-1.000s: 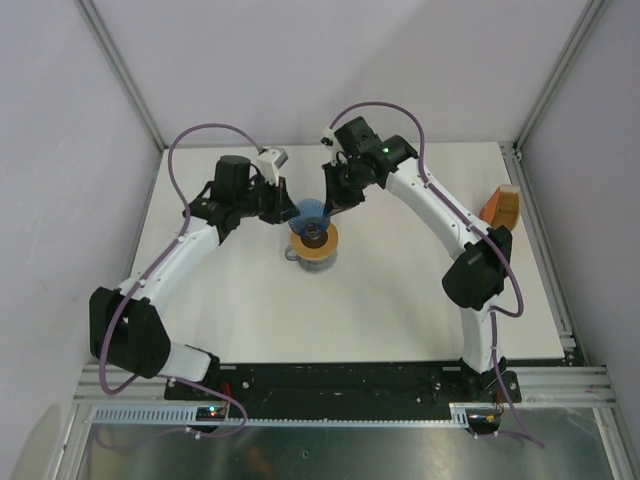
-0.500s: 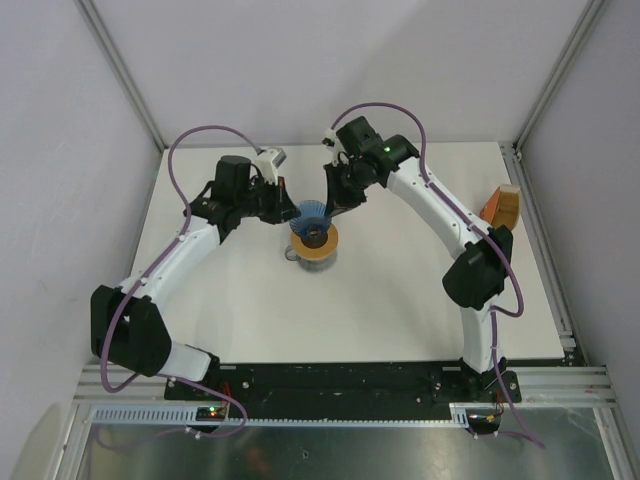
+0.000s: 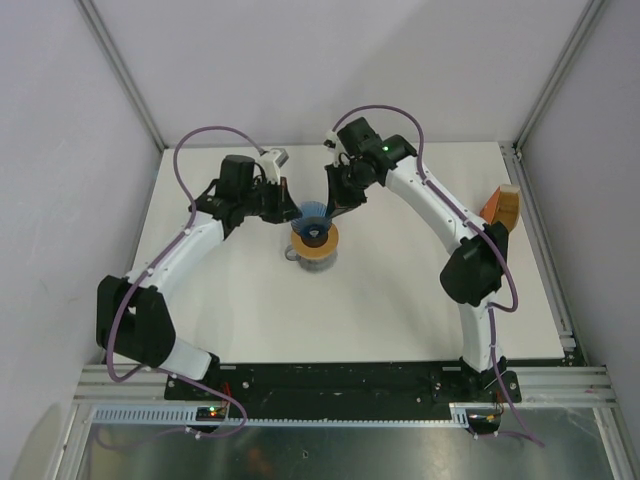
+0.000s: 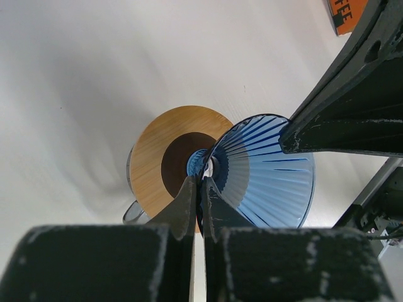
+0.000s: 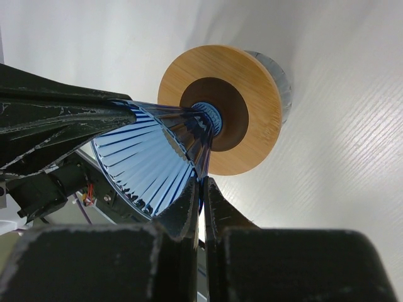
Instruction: Place the coffee filter in the dripper
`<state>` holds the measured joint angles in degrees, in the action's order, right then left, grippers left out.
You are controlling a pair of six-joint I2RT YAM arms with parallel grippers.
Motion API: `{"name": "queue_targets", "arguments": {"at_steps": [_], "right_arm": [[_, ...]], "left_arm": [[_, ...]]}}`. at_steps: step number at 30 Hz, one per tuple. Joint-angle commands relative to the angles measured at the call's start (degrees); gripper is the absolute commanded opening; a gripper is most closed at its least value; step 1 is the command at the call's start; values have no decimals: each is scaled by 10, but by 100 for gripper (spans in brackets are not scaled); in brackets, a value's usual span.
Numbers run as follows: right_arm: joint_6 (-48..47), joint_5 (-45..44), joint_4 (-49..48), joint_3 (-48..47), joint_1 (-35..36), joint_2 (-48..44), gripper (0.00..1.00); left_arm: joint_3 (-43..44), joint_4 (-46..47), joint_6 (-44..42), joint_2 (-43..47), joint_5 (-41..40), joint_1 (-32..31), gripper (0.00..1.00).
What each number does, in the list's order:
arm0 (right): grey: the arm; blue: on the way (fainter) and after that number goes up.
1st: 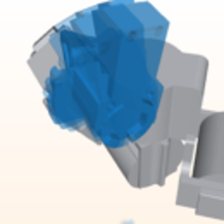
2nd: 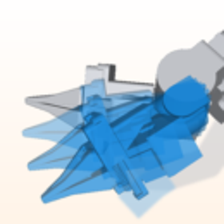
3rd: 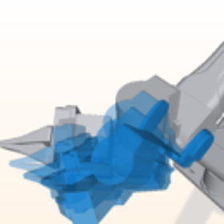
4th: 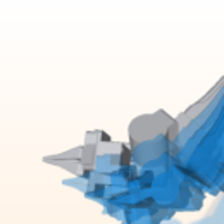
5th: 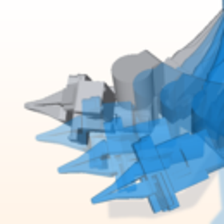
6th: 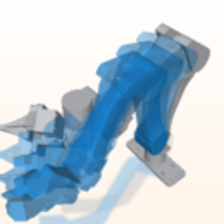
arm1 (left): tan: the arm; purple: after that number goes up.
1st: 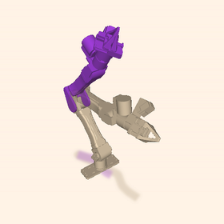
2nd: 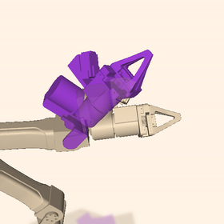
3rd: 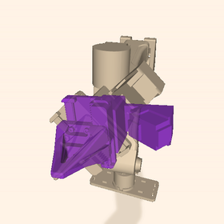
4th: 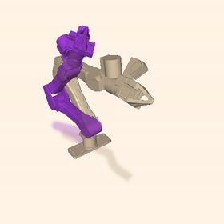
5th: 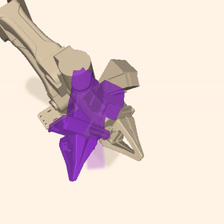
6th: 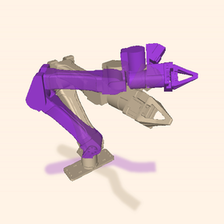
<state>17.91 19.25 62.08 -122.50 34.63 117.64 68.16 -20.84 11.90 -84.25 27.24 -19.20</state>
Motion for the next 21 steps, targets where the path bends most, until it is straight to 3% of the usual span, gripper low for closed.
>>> {"name": "queue_targets", "arguments": {"at_steps": [1,21], "right_arm": [[0,6,-35,-17,-6,6,0],[1,25,-47,44,-11,12,0]], "left_arm": [[25,-8,8,-3,31,-5,0],[-25,-23,-8,-15,39,9,0]]}}
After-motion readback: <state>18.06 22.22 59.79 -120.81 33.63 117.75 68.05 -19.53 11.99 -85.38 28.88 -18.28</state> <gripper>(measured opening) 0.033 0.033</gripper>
